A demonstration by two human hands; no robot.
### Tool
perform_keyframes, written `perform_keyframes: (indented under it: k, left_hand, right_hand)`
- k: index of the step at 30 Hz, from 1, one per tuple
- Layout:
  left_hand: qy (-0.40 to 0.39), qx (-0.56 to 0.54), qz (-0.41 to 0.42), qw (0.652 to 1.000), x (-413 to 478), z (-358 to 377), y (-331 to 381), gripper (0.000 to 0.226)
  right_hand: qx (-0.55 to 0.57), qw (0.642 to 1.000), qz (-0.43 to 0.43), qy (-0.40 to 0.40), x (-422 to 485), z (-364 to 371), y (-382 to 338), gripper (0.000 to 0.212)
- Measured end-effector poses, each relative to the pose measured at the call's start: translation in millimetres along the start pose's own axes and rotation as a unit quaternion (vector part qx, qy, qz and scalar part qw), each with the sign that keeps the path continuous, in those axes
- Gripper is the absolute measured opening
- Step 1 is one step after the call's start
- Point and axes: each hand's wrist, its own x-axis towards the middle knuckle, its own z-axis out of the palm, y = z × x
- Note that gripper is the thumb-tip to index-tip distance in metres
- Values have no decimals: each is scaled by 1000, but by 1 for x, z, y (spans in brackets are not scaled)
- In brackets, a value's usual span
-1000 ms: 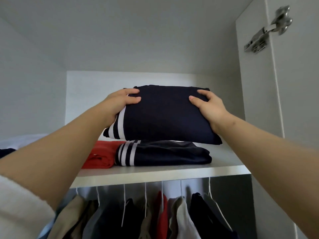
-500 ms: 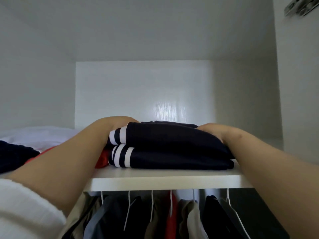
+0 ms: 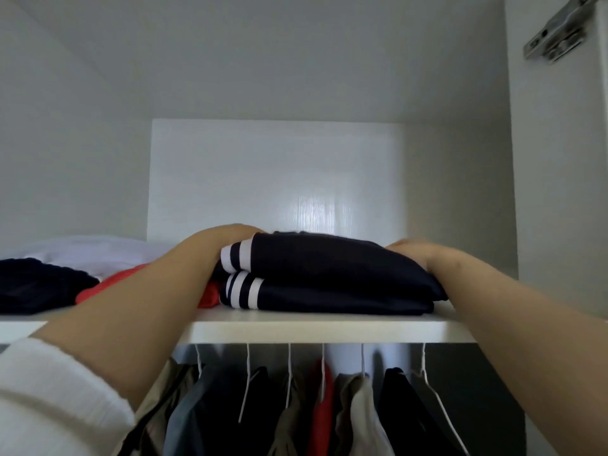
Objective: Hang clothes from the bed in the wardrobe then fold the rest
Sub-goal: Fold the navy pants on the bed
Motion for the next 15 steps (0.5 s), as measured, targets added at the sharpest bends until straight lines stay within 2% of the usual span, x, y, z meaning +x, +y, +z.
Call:
perform_keyframes:
  k: [2, 4, 6, 7, 9, 11, 13, 15]
  left_hand:
    - [24, 8, -4, 1000, -14, 0, 3, 37]
    - [68, -49, 11, 996, -40, -10, 13, 52]
    - [97, -117, 70, 986, -62, -27, 22, 53]
    - [91, -129, 105, 982, -73, -32, 26, 46]
    - [48, -76, 169, 982, -93, -30, 35, 38]
    - [-1, 9, 169, 986, -103, -15, 36, 39]
    - [-17, 61, 156, 986, -106, 6, 30, 42]
    - [11, 63, 146, 987, -103, 19, 23, 44]
  right_hand:
    - [-32, 999, 18, -8, -3, 0, 2, 37]
    - [-92, 994, 21, 62, -10, -5, 0, 43]
    - [-141, 977, -47, 152, -21, -11, -14, 40]
    - [-117, 976, -101, 155, -27, -12, -23, 36]
    - [-51, 980, -182, 65, -44, -4, -37, 36]
    - [-58, 980, -187, -29, -53, 12, -44, 39]
    - [-104, 978, -174, -53, -51, 26, -40, 39]
    - [-146, 973, -175, -43, -46, 33, -36, 38]
